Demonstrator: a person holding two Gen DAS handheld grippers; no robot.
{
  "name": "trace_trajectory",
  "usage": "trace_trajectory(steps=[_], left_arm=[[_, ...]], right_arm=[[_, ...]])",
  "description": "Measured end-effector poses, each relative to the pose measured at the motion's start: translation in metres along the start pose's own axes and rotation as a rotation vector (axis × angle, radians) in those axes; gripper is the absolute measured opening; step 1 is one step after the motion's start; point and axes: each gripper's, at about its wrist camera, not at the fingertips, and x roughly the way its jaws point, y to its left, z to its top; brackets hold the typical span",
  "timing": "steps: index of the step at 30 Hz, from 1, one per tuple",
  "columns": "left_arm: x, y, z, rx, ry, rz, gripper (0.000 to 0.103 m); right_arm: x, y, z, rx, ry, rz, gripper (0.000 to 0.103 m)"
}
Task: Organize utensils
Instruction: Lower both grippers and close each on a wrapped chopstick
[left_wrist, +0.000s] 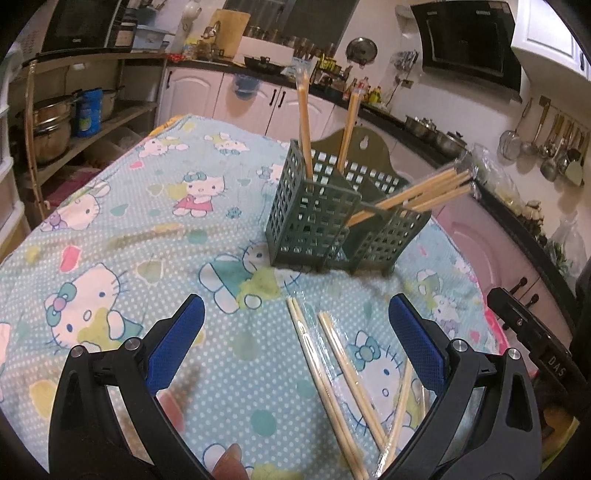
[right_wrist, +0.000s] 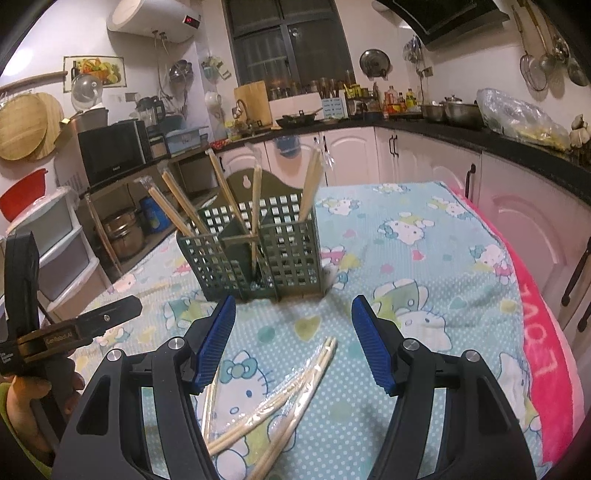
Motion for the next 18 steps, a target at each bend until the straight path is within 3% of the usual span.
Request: trace_trajectory(steps=[14,18], left_arm=[[0.031,-0.003,-0.018,0.029,0.092,0.009,0.091],[0.04,-0.002,-0.023,0.032,0.111,0.015,0.088]], right_arm=[[0.033,-0.01,-0.021,0.011,0.147,-0.026,0.063],[0.046,-0.014,-0.025,0.016,0.191,-0.03,0.058]])
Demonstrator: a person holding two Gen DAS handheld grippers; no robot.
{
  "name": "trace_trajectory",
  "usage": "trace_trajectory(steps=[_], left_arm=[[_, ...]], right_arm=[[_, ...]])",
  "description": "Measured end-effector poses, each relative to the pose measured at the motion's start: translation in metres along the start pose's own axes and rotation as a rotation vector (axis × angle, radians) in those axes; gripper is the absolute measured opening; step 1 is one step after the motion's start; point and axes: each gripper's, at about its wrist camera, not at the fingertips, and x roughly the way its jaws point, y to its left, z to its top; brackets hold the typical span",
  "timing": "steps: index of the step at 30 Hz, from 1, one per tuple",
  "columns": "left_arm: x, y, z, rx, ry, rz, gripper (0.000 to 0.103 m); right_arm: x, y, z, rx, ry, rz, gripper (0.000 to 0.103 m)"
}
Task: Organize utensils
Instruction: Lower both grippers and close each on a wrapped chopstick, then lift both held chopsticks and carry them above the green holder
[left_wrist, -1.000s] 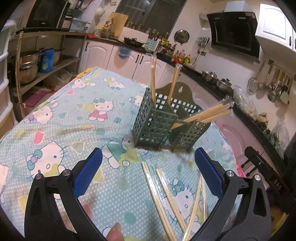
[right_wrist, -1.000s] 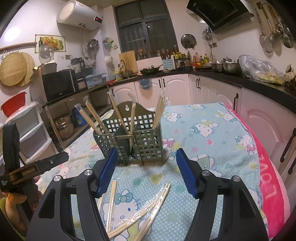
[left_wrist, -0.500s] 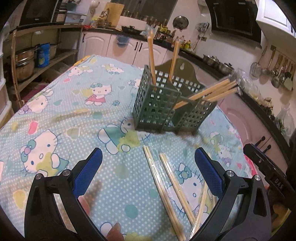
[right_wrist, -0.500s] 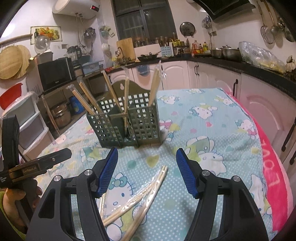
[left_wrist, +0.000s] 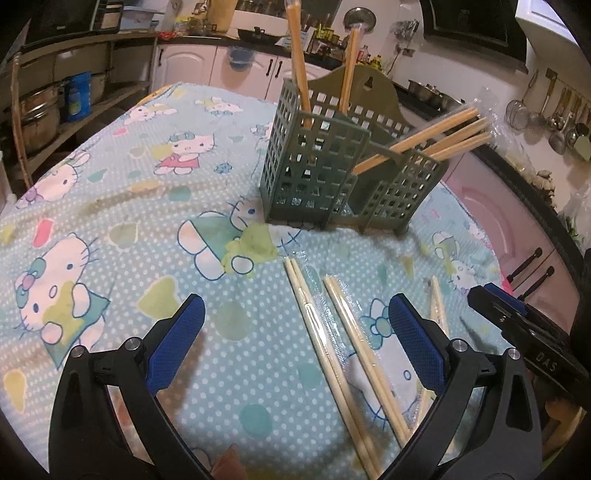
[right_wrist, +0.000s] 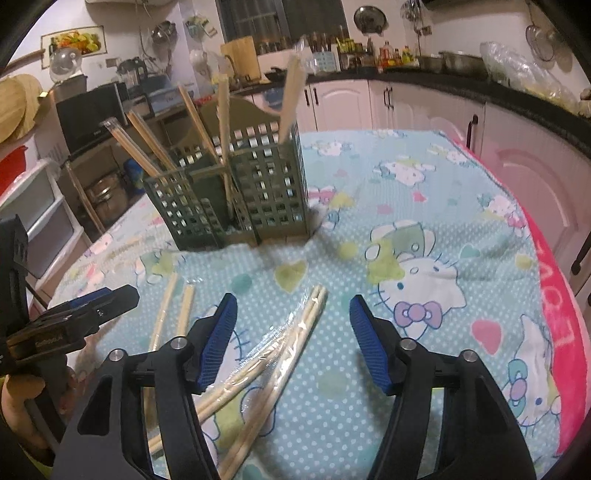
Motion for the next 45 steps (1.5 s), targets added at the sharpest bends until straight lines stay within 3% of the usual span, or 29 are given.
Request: trace_trajectory(steps=[6,10,15,22,32,39,45], left_arm=[[0.014,0.003,-0.004,-0.015,0.046,-0.023,0.061],[0.024,0.006,-0.006,-0.039,0.08,-0.041,0.051],[0.031,0.008,-0.001,-0.05,0.092,-0.044,0.046],[0.043,0.007,0.007,-0.031,0.112,-0.019,0.039],[0.056,0.007,0.02,-0.019,0.129,0.006,0.038],[0.061,0.016,0.026,-0.03,0.125,0.033,0.009],[0.05,0.024,0.028,-0.069,0.106,-0.014,0.004]], right_arm=[[0.025,-0.006,0.002,0.03,0.074,0.007,0.054],[0.038,-0.007,0.006,0.044,0.103,0.008,0.052],[0.054,-0.01,0.011,0.063,0.142,-0.006,0.045],[0.067,-0.021,0.015,0.122,0.156,0.002,0.023],[0.065,-0.048,0.019,0.225,0.139,0.022,0.017],[0.058,-0.063,0.021,0.249,0.125,0.033,0.009],[0.041,-0.064,0.026,0.251,0.089,0.066,0.008]])
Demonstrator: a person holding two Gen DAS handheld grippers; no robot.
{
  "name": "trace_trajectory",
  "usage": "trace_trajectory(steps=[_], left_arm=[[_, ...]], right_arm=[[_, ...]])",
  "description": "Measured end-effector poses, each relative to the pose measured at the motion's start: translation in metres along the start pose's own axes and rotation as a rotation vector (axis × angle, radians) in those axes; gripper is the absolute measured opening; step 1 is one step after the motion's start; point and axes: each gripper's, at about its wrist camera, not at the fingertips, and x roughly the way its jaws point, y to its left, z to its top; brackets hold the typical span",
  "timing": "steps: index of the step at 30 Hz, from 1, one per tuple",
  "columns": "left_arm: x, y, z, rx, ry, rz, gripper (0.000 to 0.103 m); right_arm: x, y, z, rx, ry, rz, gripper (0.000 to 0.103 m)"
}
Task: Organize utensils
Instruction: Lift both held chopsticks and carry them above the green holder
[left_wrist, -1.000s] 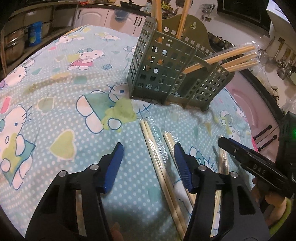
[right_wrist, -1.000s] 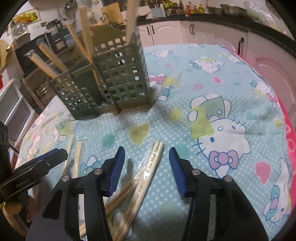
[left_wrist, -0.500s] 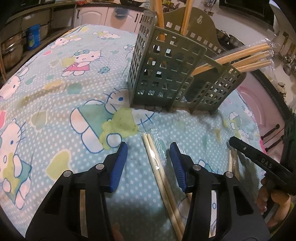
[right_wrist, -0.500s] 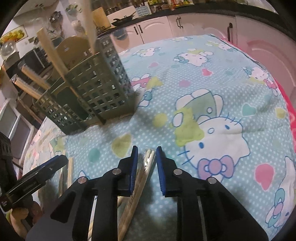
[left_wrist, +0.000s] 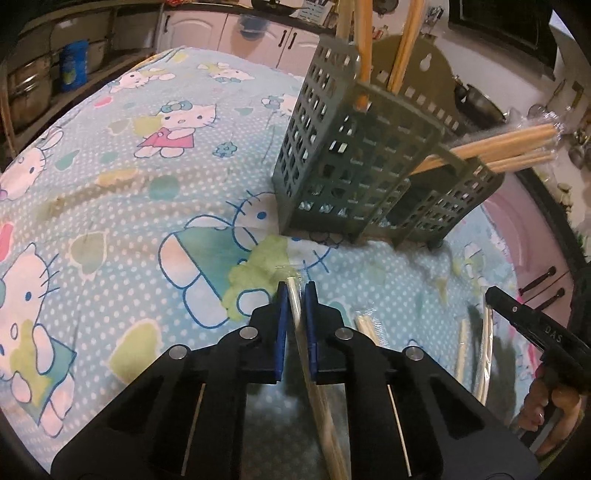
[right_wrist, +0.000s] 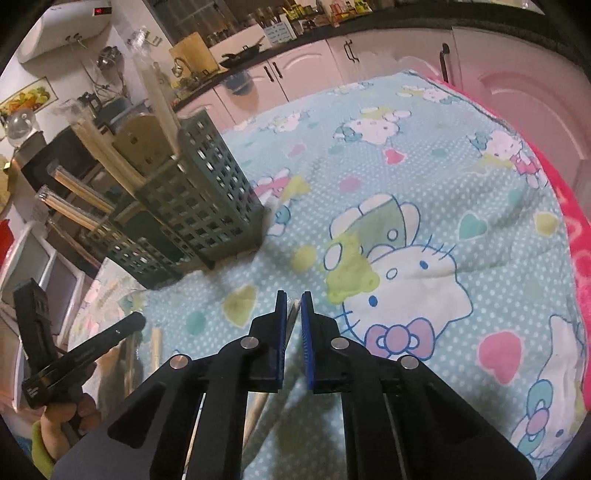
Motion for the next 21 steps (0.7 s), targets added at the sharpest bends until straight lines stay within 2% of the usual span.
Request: trace_trajectory(steps=[11,21], left_arm=[[-0.05,-0.014,0.008,0.003,-0.12,-0.068,0.002],[-0.096,-0.029,0.021,0.013,-0.244,-0.093,0.001]], right_arm=[[-0.048,0.012,0.009,-0.027,-0.103,0.047,0.006],[-0.091,0.039,0.016,-0.085,-0.202,0.105,0.005]])
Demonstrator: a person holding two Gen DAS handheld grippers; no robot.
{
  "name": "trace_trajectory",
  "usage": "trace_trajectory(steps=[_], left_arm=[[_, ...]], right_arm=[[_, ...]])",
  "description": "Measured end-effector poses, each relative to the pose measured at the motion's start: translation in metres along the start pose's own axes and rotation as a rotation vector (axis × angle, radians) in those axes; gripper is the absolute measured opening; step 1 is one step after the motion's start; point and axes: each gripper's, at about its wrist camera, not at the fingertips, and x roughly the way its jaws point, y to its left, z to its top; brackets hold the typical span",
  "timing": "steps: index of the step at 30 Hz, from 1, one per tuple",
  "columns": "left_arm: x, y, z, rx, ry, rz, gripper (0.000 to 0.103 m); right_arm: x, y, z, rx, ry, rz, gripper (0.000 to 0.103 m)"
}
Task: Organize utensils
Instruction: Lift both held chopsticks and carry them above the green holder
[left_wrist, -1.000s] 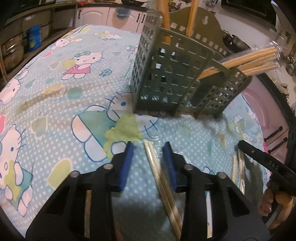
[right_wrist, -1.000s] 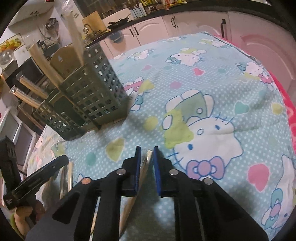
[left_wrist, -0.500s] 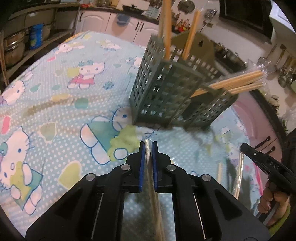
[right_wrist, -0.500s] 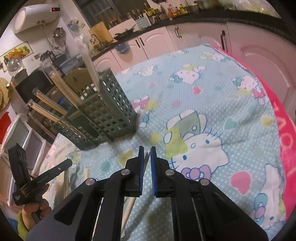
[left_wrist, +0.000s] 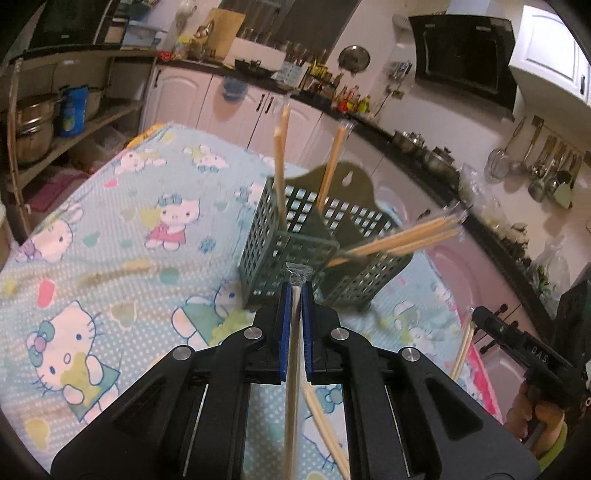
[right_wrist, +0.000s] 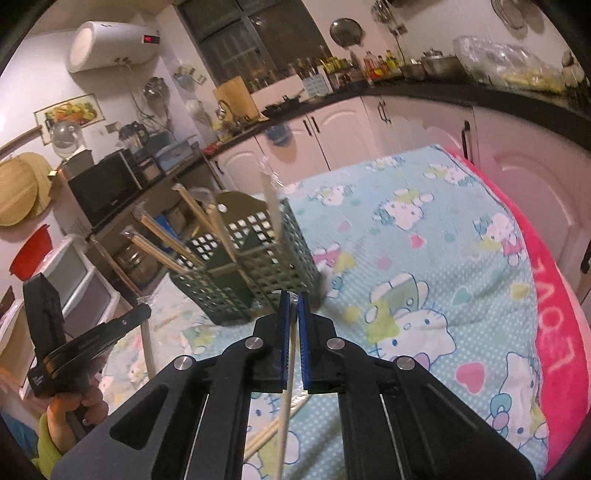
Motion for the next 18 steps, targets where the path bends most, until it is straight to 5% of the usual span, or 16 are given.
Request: trace_trajectory(steps=[18], left_arm=[[-0.019,-0.026,0.032,0.062,-0.073,-0.043,0.001]], right_arm=[[-0.027,0.021,0.021,-0.052,-0.089,0.008,0.004]])
